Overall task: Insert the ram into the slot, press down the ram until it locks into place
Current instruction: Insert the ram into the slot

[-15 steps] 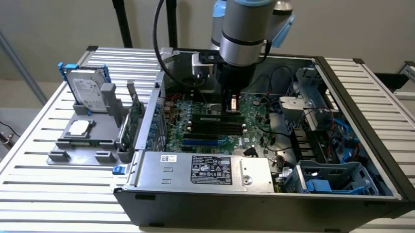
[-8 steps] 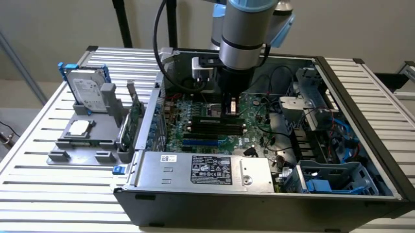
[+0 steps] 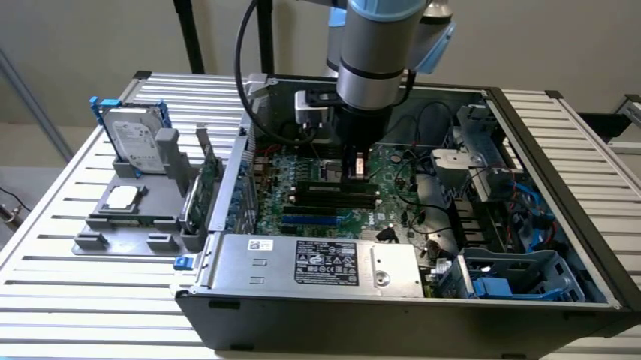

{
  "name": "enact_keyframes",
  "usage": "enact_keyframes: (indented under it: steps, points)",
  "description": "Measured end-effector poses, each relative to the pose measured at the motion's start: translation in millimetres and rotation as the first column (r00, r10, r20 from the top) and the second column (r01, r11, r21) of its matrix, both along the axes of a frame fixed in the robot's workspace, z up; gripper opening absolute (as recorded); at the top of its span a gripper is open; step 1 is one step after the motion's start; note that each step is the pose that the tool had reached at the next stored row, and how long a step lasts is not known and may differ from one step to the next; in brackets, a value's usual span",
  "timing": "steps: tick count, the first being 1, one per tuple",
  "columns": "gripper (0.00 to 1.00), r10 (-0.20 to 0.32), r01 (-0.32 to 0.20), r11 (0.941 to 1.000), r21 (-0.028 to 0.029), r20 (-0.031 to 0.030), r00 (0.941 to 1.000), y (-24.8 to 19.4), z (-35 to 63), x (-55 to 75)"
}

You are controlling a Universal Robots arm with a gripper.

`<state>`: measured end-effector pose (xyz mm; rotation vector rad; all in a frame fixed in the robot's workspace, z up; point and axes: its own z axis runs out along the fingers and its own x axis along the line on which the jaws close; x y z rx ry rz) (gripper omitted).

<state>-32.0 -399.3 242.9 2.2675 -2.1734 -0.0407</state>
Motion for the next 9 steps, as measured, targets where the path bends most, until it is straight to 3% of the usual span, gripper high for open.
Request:
enact_keyframes:
  steps: [3,9]
  points:
    - [0.13,0.0,0.0,1.0,0.0002,0.0026,1.0,-0.5,-0.9,-0.4]
    - [0.13,0.0,0.0,1.0,0.0002,0.014,0.9999,-0.8,-3.4,-1.1]
